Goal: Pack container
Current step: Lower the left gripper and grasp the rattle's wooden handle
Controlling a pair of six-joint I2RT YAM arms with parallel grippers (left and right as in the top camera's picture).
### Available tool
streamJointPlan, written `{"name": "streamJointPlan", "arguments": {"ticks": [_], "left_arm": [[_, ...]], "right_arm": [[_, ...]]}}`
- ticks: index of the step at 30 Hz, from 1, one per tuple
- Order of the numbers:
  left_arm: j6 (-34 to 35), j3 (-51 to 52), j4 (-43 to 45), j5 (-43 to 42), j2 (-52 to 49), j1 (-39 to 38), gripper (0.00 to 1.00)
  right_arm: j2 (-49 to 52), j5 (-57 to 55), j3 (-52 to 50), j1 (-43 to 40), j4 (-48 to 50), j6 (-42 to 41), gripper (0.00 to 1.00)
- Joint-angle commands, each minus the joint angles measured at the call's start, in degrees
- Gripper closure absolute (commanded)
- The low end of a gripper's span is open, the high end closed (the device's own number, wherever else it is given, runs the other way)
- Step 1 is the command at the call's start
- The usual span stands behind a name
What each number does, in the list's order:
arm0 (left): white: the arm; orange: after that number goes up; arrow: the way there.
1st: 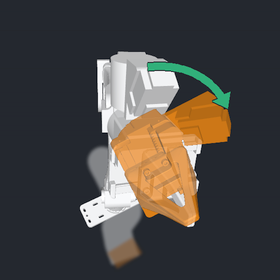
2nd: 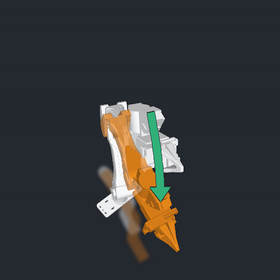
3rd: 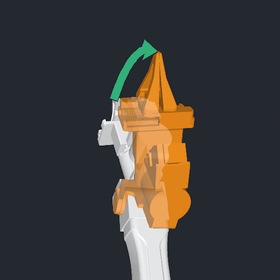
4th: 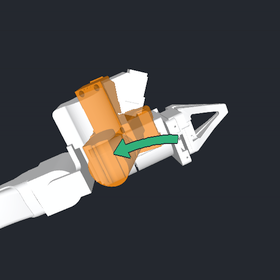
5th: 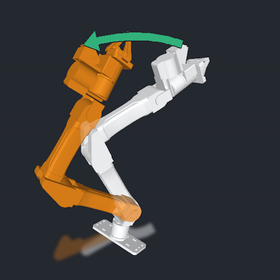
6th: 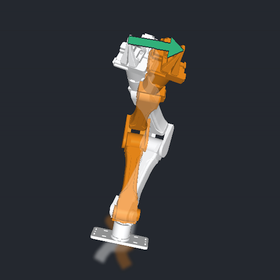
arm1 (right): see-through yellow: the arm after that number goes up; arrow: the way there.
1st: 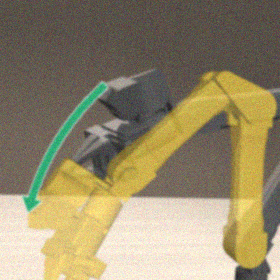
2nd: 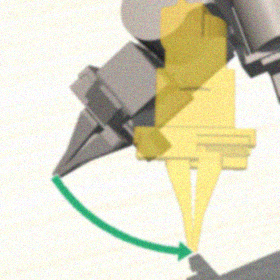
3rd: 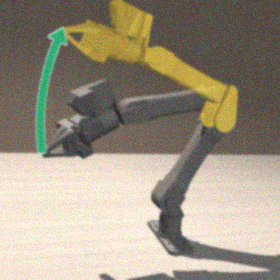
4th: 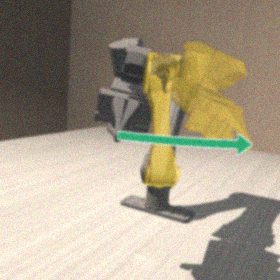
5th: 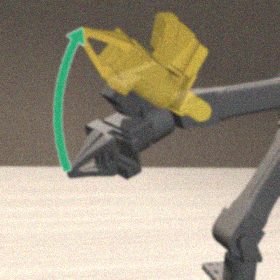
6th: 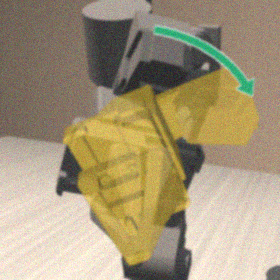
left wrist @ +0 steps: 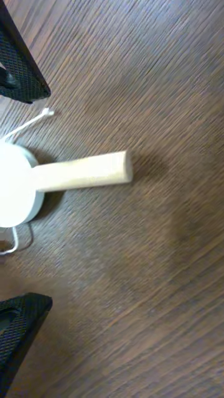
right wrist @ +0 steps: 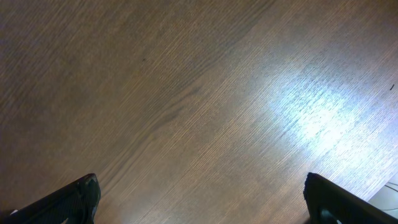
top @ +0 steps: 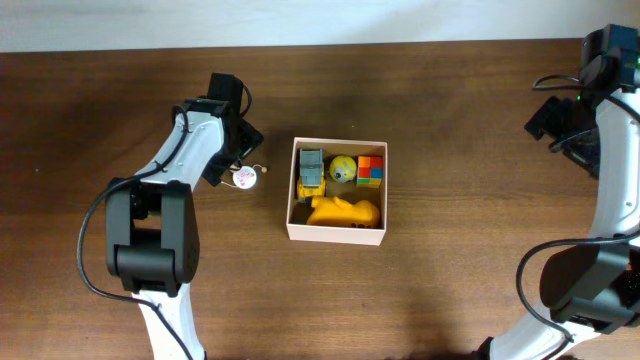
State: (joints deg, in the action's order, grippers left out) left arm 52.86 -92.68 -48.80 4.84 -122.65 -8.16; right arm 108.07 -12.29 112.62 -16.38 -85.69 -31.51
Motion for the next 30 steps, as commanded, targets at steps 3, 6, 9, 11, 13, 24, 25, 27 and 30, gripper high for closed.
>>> {"name": "streamJointPlan", "arguments": {"ticks": [3, 6, 9, 11, 13, 24, 25, 27, 30], "left_arm": [[0.68, 0.02, -1.01, -5.11, -2.43, 0.50, 0.01], [0.68, 0.02, -0.92, -5.05, -3.37, 0.76, 0.01], [0.68, 0.02, -0.11, -4.44, -3.39, 1.73, 0.01], [0.66, 0.02, 0.31, -4.37, -3.39, 2.47, 0.01], [0.66, 0.02, 0.39, -3.50, -3.41, 2.95, 0.07], [-2.23, 0.02, 2.21, -3.39, -3.41, 3.34, 0.19], [-2.71, 0.02, 2.29, -3.39, -3.41, 3.34, 0.20], [-3.52, 0.02, 2.21, -3.41, -3.41, 3.30, 0.30], [-3.65, 0.02, 1.33, -3.41, -3.41, 3.30, 0.32]], "right_arm": [[0.39, -0.11, 0.02, -0.13, 0.00, -0.50, 0.01], [0.39, -0.11, 0.02, -0.13, 0.00, -0.50, 0.01], [0.39, -0.11, 0.02, -0.13, 0.00, -0.50, 0.01], [0.39, -0.11, 0.02, -0.15, 0.00, -0.50, 0.01], [0.39, -0.11, 0.02, -0.13, 0.00, -0.50, 0.01], [0.39, -0.11, 0.02, -0.13, 0.00, -0.50, 0.01], [0.39, -0.11, 0.02, -0.13, 0.00, -0.50, 0.01], [0.39, -0.11, 0.02, -0.13, 0.00, -0.50, 0.01], [0.39, -0.11, 0.02, -0.13, 0.00, -0.50, 0.01]]}}
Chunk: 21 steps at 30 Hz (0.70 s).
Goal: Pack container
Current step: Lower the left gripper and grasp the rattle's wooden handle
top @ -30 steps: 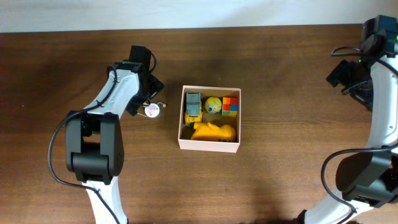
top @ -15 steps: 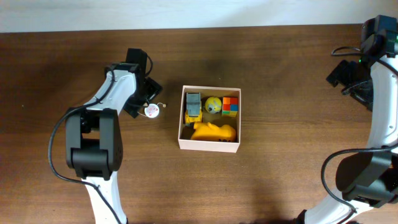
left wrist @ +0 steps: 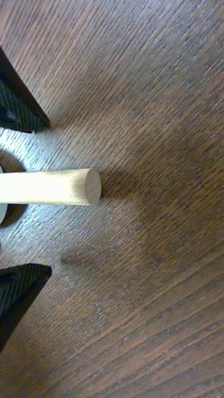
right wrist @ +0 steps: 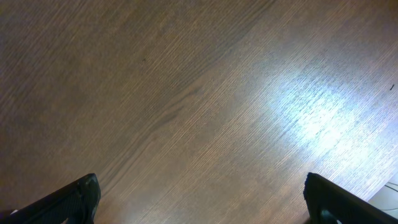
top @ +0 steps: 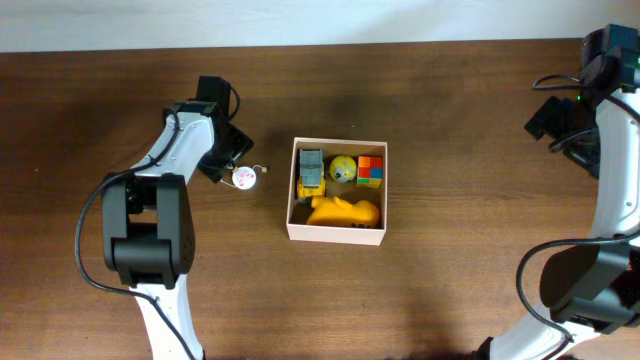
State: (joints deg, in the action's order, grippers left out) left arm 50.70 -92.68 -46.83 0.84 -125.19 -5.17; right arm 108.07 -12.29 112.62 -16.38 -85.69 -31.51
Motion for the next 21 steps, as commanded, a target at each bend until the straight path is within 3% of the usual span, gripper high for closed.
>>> {"name": "streamJointPlan", "arguments": {"ticks": [1, 13, 21], "left_arm": [[-1.53, 0.02, -0.96, 0.59, -0.87, 0.31, 0.34], [-1.53, 0.02, -6.16, 0.63, -0.92, 0.31, 0.81], [-1.53, 0.02, -5.90, 0.66, -0.92, 0.31, 0.90]], "right_arm": [[0.39, -0.11, 0.02, -0.13, 0.00, -0.50, 0.01], [0.39, -0.11, 0.02, -0.13, 0.00, -0.50, 0.01], [0.39, -0.11, 0.02, -0.15, 0.00, -0.50, 0.01]]}}
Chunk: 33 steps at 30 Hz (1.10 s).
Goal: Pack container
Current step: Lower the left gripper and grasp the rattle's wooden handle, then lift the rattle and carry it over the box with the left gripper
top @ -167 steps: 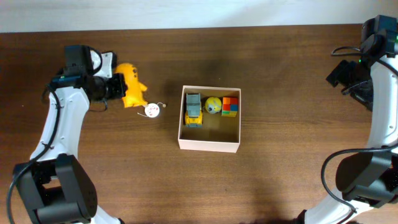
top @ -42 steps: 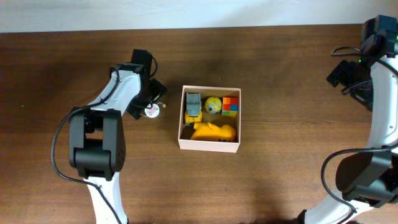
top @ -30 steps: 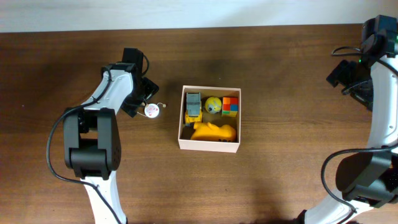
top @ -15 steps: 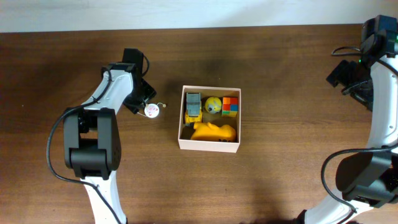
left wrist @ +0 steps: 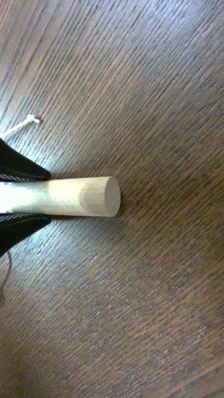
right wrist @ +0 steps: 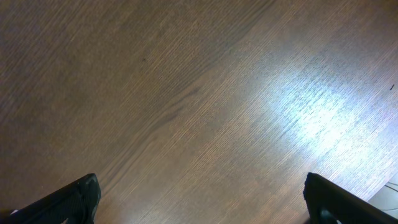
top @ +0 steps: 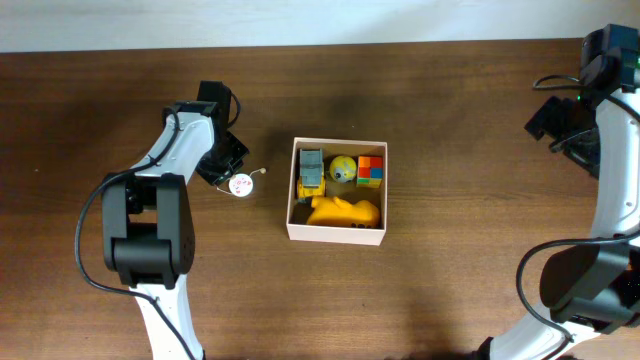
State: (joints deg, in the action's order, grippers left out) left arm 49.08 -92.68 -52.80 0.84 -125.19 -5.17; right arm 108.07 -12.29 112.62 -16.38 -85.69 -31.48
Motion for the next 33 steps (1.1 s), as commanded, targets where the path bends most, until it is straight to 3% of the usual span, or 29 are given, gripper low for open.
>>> {"name": "streamJointPlan", "arguments": {"ticks": [1, 4, 7, 11, 15, 18, 33], "left_arm": [[0.09, 0.02, 0.24, 0.63, -0.92, 0.31, 0.90], [0.09, -0.28, 0.48, 0.26, -0.92, 0.66, 0.90], [-4.92, -2.10, 0.68, -2.64, -0.90, 1.22, 0.90], [-13.84, -6.23, 0.66, -7.06, -0.90, 1.27, 0.89], [-28.22, -12.76, 0.44, -14.36, -0.90, 1.27, 0.89], [-33.46, -16.15, 0.42, -18.69, -0.90, 1.27, 0.89], [-47.54, -25.53, -4.61, -42.07, -0.79, 1.16, 0.88]], "right_arm": [[0.39, -0.11, 0.02, -0.13, 0.00, -0.52, 0.01], [0.39, -0.11, 0.02, -0.13, 0.00, -0.52, 0.01], [0.39, -0.11, 0.02, -0.13, 0.00, -0.52, 0.01], [0.39, -0.11, 0.02, -0.13, 0.00, -0.52, 0.01], [0.39, -0.11, 0.02, -0.13, 0.00, -0.52, 0.01], [0.39, -0.11, 0.02, -0.15, 0.00, -0.52, 0.01], [0.39, -0.11, 0.02, -0.13, 0.00, -0.52, 0.01]]}}
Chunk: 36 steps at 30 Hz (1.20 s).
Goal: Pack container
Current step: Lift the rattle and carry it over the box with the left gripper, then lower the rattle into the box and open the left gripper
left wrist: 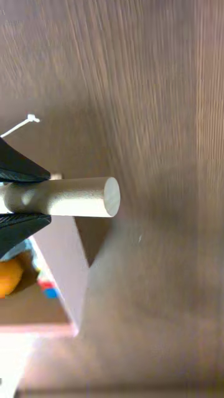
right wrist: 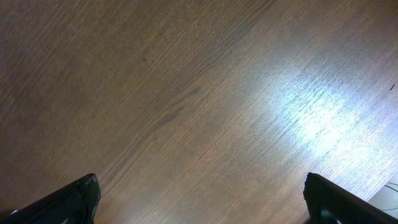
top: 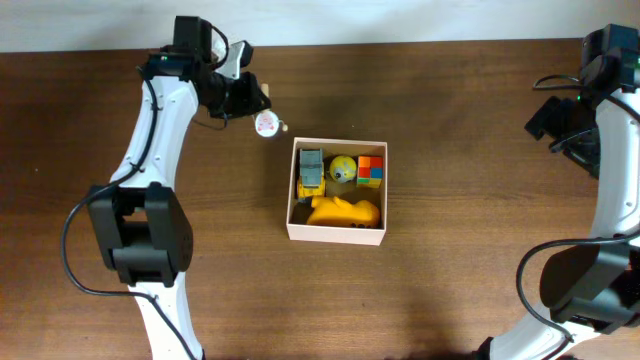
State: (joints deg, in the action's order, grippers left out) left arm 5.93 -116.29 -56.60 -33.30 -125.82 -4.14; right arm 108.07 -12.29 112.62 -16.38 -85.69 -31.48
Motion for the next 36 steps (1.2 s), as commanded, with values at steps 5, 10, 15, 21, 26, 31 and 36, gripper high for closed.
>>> {"name": "streamJointPlan", "arguments": {"ticks": [5, 10, 15, 21, 26, 31, 36], "left_arm": [[-7.10, -1.97, -1.36, -18.10, -0.15, 0.02, 0.87], [-10.05, -1.97, -3.13, -25.07, -0.15, -1.66, 0.87], [-15.72, -1.97, -8.55, -25.22, -0.15, -5.97, 0.87], [-22.93, -1.97, -14.14, -15.67, -0.15, -11.26, 0.87], [-28.74, -1.97, -17.59, -4.46, -0.15, -14.60, 0.87], [-30.10, -1.95, -17.35, 3.45, -0.15, -18.91, 0.78], [-30.95, -1.95, -15.02, 6.82, -0.17, -21.81, 0.76]], "right_arm": [[0.39, -0.11, 0.02, -0.13, 0.00, -0.52, 0.01], [0.39, -0.11, 0.02, -0.13, 0.00, -0.52, 0.01], [0.39, -0.11, 0.02, -0.15, 0.00, -0.52, 0.01], [0.39, -0.11, 0.02, -0.13, 0.00, -0.52, 0.01], [0.39, -0.11, 0.02, -0.13, 0.00, -0.52, 0.01], [0.39, -0.11, 0.02, -0.15, 0.00, -0.52, 0.01], [0.39, -0.11, 0.02, -0.13, 0.00, -0.52, 0.01]]}}
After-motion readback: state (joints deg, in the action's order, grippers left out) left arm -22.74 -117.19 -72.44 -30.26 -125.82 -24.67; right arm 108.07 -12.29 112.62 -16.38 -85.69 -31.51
